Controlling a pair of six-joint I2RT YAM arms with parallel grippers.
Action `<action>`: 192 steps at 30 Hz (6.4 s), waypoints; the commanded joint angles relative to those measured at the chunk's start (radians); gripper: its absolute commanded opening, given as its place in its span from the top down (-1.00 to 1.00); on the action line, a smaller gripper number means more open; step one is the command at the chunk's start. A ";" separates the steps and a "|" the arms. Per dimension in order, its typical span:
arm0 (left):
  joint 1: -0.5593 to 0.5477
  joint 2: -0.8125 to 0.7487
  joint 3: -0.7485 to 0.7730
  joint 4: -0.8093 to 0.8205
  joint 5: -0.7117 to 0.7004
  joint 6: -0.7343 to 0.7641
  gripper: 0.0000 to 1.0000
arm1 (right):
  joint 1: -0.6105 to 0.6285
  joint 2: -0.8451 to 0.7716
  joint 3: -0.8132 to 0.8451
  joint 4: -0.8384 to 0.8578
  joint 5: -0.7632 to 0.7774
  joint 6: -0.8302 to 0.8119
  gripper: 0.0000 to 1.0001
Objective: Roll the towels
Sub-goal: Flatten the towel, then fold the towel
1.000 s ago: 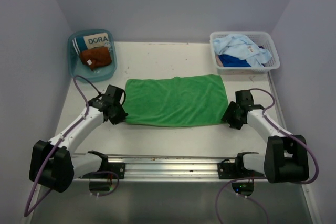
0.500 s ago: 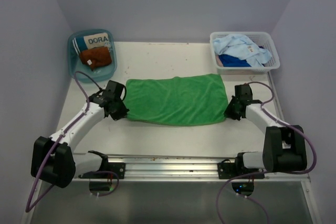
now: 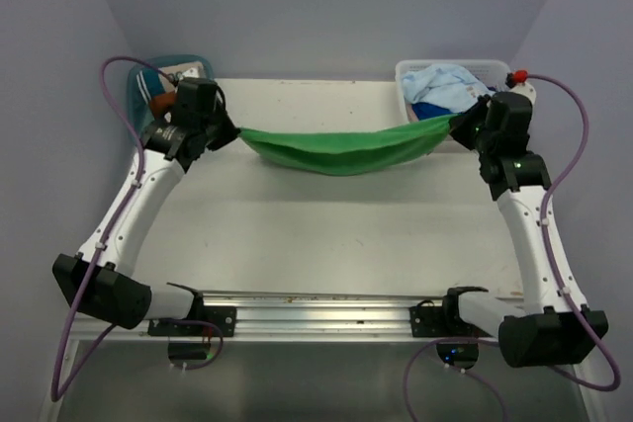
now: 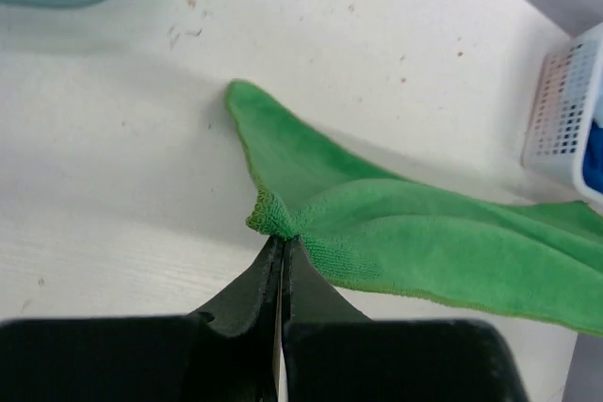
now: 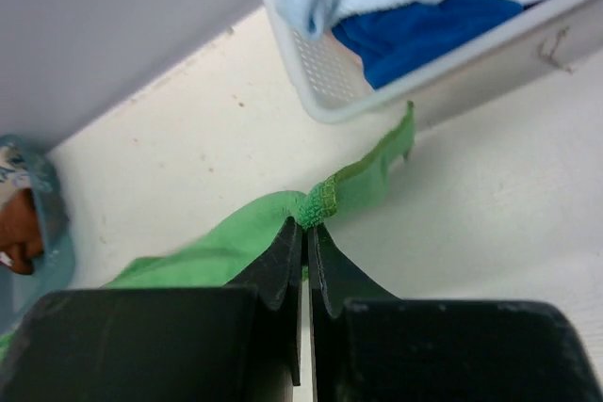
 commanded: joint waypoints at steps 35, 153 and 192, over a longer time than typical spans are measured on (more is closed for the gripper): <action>0.013 -0.710 0.135 0.008 0.045 0.354 1.00 | -0.004 -0.568 0.360 -0.551 -0.028 -0.155 1.00; -0.008 0.131 -0.551 0.312 0.284 0.080 0.11 | -0.004 0.223 -0.432 -0.039 0.010 -0.081 0.75; 0.225 0.153 -0.400 0.192 0.230 0.205 0.06 | 0.020 0.221 -0.476 -0.025 -0.204 -0.154 -0.05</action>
